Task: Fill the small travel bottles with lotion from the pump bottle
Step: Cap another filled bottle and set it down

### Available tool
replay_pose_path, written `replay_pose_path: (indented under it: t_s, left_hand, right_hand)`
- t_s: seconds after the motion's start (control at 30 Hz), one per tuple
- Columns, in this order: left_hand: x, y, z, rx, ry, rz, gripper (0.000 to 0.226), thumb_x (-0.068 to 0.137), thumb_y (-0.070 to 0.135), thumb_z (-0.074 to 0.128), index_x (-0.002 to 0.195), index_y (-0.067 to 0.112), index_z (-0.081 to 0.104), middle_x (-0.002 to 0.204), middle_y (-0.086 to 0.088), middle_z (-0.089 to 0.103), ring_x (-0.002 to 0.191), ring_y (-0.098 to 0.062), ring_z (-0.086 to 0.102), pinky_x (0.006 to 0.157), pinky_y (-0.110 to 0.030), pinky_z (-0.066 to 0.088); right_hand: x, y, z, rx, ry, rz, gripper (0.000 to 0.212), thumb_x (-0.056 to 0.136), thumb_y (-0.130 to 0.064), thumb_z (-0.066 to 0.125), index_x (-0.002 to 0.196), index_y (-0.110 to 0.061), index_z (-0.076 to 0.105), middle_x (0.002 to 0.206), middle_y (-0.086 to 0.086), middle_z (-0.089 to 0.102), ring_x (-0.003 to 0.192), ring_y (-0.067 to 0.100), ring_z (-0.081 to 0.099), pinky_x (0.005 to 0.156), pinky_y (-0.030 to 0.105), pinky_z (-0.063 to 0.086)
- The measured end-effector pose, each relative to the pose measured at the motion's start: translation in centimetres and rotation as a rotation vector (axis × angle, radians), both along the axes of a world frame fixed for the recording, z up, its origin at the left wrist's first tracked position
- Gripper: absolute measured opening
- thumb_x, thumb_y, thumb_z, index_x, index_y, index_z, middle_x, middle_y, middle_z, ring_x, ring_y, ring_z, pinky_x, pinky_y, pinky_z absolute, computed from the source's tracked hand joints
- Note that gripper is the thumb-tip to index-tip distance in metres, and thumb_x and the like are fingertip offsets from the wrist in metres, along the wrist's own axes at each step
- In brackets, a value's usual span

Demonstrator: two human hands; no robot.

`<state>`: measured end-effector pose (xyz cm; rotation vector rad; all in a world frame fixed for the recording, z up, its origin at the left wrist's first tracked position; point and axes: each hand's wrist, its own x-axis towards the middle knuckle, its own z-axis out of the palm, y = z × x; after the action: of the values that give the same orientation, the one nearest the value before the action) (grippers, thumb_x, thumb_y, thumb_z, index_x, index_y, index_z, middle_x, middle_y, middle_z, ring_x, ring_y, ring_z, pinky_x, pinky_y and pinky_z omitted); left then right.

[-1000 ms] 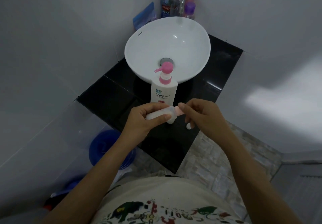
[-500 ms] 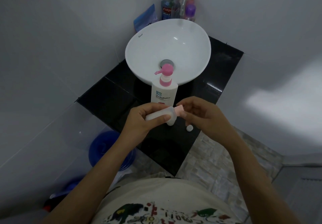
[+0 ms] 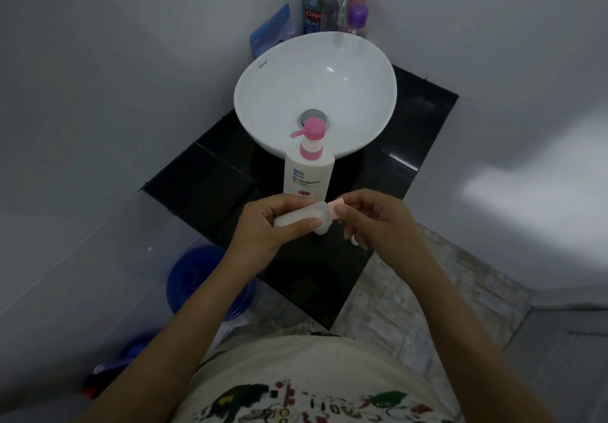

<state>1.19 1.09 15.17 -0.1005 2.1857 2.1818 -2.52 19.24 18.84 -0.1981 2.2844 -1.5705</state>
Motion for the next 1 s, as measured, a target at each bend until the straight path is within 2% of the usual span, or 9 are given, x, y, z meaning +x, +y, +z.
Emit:
replay_pose_path:
  t_s: [0.13,0.27,0.43,0.57,0.73,0.9,1.0]
  left_hand:
    - [0.0,-0.1,-0.6,-0.023,0.004,0.02,0.029,0.075,0.008,0.073,0.104,0.007,0.069,0.102,0.003,0.07,0.1,-0.004,0.064,0.077,-0.013,0.051]
    - [0.1,-0.3,-1.4,-0.068,0.0,0.036,0.035,0.071,0.024,0.074,0.105,0.018,0.07,0.107,0.008,0.07,0.106,-0.004,0.062,0.083,-0.014,0.05]
    - [0.3,-1.9,-2.7,-0.244,0.01,0.149,0.04,0.073,0.023,0.076,0.111,0.018,0.067,0.109,0.005,0.066,0.099,-0.004,0.062,0.085,-0.014,0.049]
    - [0.6,-3.7,-3.6,-0.229,-0.02,0.285,0.03,0.075,0.018,0.075,0.105,0.018,0.069,0.101,0.0,0.069,0.093,-0.008,0.064,0.08,-0.013,0.051]
    - [0.8,-5.2,-5.7,-0.22,-0.106,0.317,0.033,0.075,0.019,0.075,0.107,0.016,0.068,0.104,-0.001,0.069,0.097,-0.015,0.065,0.087,-0.029,0.052]
    - [-0.1,-5.6,-8.6,-0.282,-0.16,0.257,0.035,0.073,0.017,0.078,0.107,0.02,0.066,0.101,0.004,0.067,0.097,-0.013,0.062,0.082,-0.02,0.05]
    - [-1.1,-5.5,-10.4,-0.35,-0.155,0.215,0.041,0.071,0.016,0.081,0.108,0.022,0.064,0.106,-0.001,0.065,0.097,-0.014,0.061,0.081,-0.018,0.048]
  right_hand:
    - [0.5,-0.8,-0.9,-0.002,0.001,-0.101,0.008,0.091,-0.02,0.056,0.092,-0.022,0.064,0.063,-0.001,0.061,0.043,-0.001,0.051,0.043,0.008,0.039]
    - [0.5,-1.0,-1.6,0.067,0.172,-0.075,0.013,0.088,-0.021,0.06,0.1,-0.02,0.065,0.081,-0.008,0.064,0.065,-0.002,0.059,0.059,0.008,0.046]
    - [-1.1,-1.7,-3.4,0.407,0.454,0.093,0.024,0.09,-0.025,0.058,0.11,-0.013,0.065,0.096,-0.001,0.061,0.082,0.008,0.056,0.072,0.016,0.045]
    - [-3.0,-2.8,-5.9,0.696,0.563,0.263,0.03,0.092,-0.027,0.052,0.119,-0.016,0.06,0.109,0.001,0.06,0.101,0.015,0.052,0.073,0.022,0.037]
    - [-4.7,-4.4,-8.0,0.877,0.667,0.416,0.031,0.091,-0.022,0.053,0.119,-0.011,0.06,0.112,0.008,0.063,0.106,0.025,0.051,0.081,0.031,0.04]
    - [-5.2,-5.4,-9.7,0.976,0.672,0.495,0.028,0.09,-0.021,0.053,0.113,-0.01,0.063,0.114,0.008,0.064,0.112,0.026,0.048,0.089,0.033,0.036]
    - [-5.0,-5.4,-10.2,0.984,0.665,0.506,0.027,0.088,-0.02,0.055,0.11,-0.01,0.064,0.112,0.009,0.064,0.11,0.026,0.048,0.088,0.033,0.036]
